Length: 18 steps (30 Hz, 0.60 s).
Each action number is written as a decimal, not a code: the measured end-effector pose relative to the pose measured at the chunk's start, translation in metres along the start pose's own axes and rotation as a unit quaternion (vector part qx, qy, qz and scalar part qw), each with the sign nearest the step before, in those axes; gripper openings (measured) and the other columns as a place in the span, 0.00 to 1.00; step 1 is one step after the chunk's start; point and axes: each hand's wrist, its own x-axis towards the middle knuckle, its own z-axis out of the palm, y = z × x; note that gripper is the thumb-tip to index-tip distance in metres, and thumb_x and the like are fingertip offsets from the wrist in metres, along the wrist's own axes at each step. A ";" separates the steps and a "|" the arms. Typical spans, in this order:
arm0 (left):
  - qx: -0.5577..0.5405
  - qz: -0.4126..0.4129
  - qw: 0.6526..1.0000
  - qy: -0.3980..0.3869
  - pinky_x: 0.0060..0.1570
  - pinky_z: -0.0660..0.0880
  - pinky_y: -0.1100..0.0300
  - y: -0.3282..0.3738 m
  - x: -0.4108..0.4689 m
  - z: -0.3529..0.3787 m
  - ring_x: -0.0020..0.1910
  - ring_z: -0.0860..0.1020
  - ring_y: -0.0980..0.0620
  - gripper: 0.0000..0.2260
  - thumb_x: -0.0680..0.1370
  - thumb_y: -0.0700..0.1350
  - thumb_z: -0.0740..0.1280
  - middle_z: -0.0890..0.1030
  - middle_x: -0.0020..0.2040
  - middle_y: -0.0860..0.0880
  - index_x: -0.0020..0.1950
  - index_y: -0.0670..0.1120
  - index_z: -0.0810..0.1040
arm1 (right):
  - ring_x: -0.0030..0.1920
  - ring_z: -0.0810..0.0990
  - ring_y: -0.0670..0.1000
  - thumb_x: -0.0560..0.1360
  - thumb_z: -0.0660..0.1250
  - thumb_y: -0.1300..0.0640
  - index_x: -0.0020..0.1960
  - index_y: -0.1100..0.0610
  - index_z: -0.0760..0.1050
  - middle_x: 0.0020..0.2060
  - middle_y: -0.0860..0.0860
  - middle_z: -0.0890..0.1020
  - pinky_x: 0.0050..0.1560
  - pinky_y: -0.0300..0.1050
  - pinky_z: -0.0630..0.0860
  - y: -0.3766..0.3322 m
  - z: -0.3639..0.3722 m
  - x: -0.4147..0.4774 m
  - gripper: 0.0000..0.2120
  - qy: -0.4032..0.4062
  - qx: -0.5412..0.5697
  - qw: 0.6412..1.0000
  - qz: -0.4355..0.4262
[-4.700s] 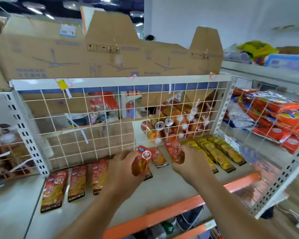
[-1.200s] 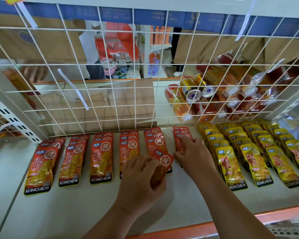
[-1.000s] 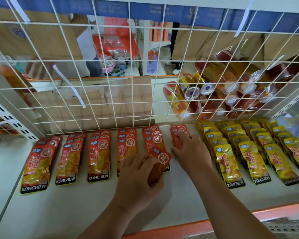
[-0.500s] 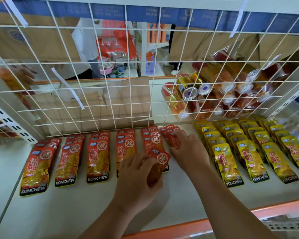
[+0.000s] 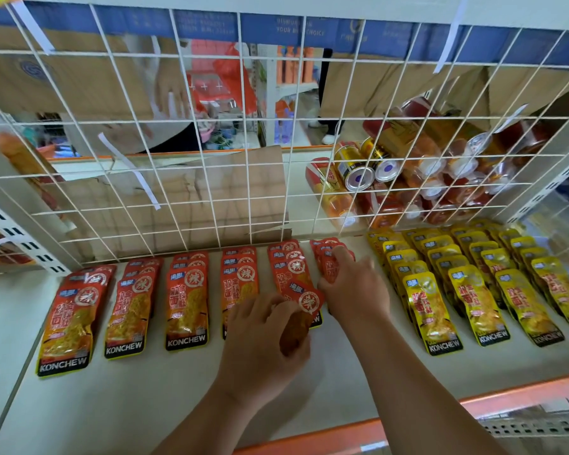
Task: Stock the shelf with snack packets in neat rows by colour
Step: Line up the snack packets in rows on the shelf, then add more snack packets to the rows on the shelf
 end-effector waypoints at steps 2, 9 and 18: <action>0.001 0.001 1.000 0.000 0.60 0.65 0.57 0.001 0.000 -0.001 0.58 0.73 0.53 0.16 0.73 0.60 0.70 0.76 0.57 0.57 0.58 0.57 0.76 | 0.48 0.78 0.58 0.76 0.67 0.43 0.66 0.43 0.66 0.53 0.55 0.71 0.39 0.46 0.70 0.000 0.000 -0.002 0.21 0.001 0.007 1.000 -0.004; -0.002 0.007 1.000 0.008 0.59 0.66 0.57 0.001 0.001 -0.001 0.57 0.74 0.53 0.15 0.73 0.60 0.70 0.77 0.56 0.57 0.57 0.56 0.77 | 0.61 0.72 0.59 0.74 0.68 0.40 0.69 0.42 0.66 0.58 0.54 0.75 0.53 0.51 0.73 0.008 -0.002 -0.003 0.25 0.016 -0.031 0.999 -0.034; -0.004 0.006 1.000 0.009 0.59 0.67 0.56 0.001 0.001 0.000 0.57 0.74 0.53 0.15 0.73 0.59 0.71 0.76 0.56 0.57 0.57 0.56 0.78 | 0.60 0.73 0.59 0.75 0.68 0.42 0.69 0.44 0.66 0.57 0.57 0.75 0.57 0.53 0.74 0.010 0.002 -0.004 0.24 0.020 -0.003 0.999 -0.037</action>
